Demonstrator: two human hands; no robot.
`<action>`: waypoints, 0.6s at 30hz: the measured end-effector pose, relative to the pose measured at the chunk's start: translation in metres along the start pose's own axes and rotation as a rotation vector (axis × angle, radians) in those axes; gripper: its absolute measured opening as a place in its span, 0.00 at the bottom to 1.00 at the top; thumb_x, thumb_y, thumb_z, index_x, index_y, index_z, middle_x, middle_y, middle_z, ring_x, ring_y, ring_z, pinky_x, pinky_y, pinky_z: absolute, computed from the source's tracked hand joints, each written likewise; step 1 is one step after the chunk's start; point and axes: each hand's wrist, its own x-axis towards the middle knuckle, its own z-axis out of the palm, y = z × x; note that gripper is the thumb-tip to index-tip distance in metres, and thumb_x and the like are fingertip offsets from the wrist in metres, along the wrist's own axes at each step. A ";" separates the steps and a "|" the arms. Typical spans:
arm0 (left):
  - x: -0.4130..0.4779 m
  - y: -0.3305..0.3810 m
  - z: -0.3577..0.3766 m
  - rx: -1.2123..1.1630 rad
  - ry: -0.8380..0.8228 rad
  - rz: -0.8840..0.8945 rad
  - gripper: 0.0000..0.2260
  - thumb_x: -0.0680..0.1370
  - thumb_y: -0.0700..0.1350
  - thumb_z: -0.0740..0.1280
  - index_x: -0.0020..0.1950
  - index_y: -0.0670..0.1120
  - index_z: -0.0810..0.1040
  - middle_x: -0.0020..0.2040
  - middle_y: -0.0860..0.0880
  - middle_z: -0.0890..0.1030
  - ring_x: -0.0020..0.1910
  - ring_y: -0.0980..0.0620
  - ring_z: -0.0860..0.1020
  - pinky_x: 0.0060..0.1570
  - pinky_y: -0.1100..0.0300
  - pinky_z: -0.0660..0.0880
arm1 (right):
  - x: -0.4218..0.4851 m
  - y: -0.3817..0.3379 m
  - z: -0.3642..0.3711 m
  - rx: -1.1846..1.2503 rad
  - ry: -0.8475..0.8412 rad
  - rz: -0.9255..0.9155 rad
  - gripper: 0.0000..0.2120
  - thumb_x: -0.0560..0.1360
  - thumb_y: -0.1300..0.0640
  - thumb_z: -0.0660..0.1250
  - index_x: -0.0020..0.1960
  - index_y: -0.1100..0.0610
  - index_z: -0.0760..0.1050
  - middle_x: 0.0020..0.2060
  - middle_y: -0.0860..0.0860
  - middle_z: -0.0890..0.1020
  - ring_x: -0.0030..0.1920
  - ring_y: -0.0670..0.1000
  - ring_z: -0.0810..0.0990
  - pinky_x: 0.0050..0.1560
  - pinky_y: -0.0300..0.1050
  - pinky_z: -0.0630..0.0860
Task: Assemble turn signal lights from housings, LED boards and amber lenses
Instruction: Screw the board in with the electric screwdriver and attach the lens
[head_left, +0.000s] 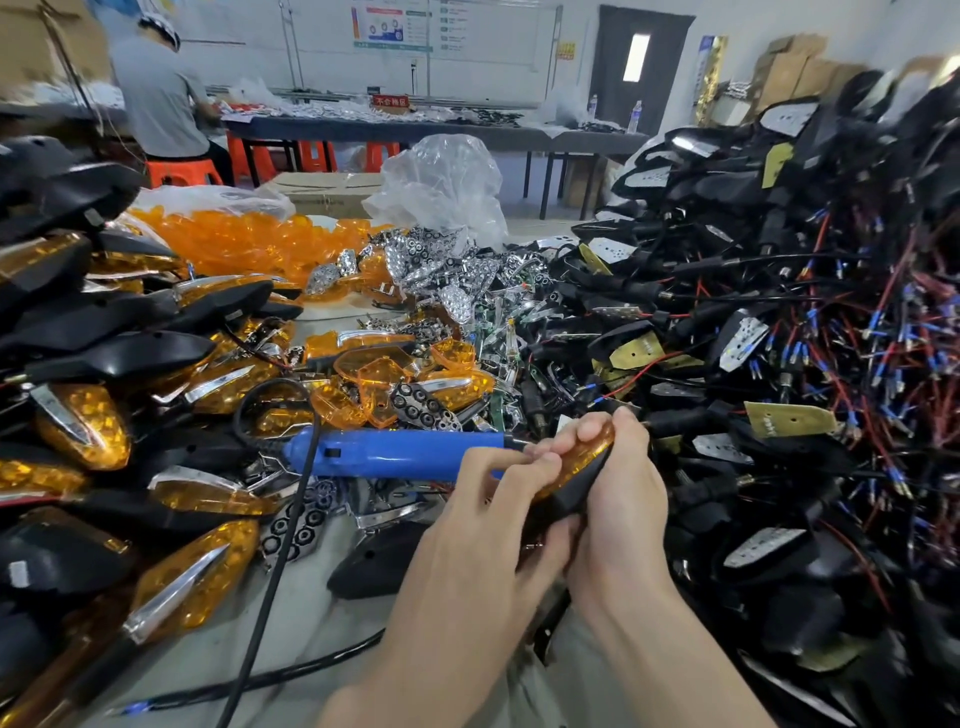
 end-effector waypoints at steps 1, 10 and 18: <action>0.000 0.001 0.000 -0.010 0.006 -0.005 0.14 0.76 0.56 0.63 0.61 0.58 0.69 0.55 0.58 0.71 0.48 0.60 0.77 0.39 0.62 0.76 | 0.000 0.000 0.000 0.003 0.009 0.007 0.26 0.84 0.48 0.57 0.28 0.51 0.74 0.28 0.51 0.76 0.29 0.52 0.78 0.36 0.45 0.79; 0.002 0.002 -0.001 -0.107 -0.035 -0.055 0.14 0.76 0.59 0.63 0.61 0.59 0.69 0.55 0.59 0.71 0.52 0.62 0.76 0.48 0.67 0.72 | -0.003 -0.007 0.000 0.109 -0.079 0.064 0.22 0.82 0.49 0.59 0.30 0.53 0.72 0.29 0.51 0.75 0.30 0.52 0.77 0.37 0.45 0.80; -0.002 0.002 0.001 -0.284 -0.111 -0.093 0.17 0.75 0.54 0.67 0.60 0.62 0.65 0.58 0.65 0.72 0.57 0.65 0.75 0.49 0.76 0.68 | -0.010 -0.018 0.001 0.150 -0.113 0.134 0.28 0.82 0.47 0.58 0.24 0.54 0.69 0.22 0.52 0.72 0.29 0.55 0.81 0.33 0.43 0.81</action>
